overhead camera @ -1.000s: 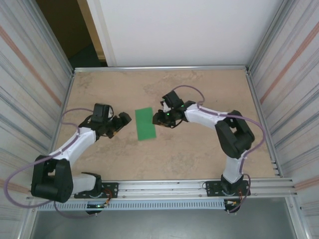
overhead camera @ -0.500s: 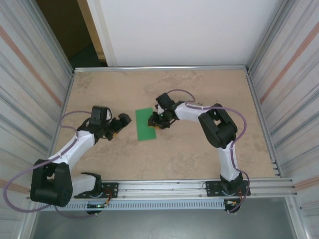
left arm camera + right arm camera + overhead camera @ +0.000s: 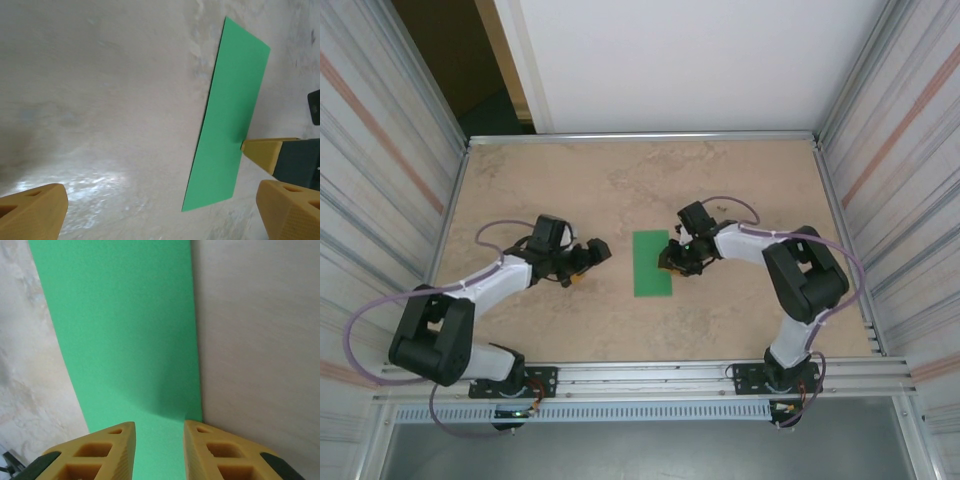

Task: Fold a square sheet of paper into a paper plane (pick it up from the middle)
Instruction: Third fold the triangle at the center of the table.

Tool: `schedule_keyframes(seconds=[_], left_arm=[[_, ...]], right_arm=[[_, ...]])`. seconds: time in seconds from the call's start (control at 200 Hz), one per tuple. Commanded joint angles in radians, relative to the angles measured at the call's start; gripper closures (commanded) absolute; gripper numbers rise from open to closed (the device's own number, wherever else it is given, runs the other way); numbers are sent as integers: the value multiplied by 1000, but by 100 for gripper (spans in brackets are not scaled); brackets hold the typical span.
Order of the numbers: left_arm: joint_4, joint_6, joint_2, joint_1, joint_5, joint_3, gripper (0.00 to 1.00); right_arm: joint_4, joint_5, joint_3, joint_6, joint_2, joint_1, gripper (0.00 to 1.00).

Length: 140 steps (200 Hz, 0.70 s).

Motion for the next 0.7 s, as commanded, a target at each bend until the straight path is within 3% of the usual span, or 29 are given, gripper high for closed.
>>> schedule_keyframes(seconds=[0.0,0.095,0.251,0.697], left_arm=[[77,-32,46,-53,42,38,4],[120,-55,89,-109,55,48,6],[165,-94,154,-167,67,68,11],[206,-124,260,-205,130,109,45]], right_arm=[[56,-82,-20,-29,-97,-28,71],[107,-48,-34,-7,-145,-44,74],[117,-61,-23,16,-86,-58,79],[83,-59,19,-6,64,-44,83]])
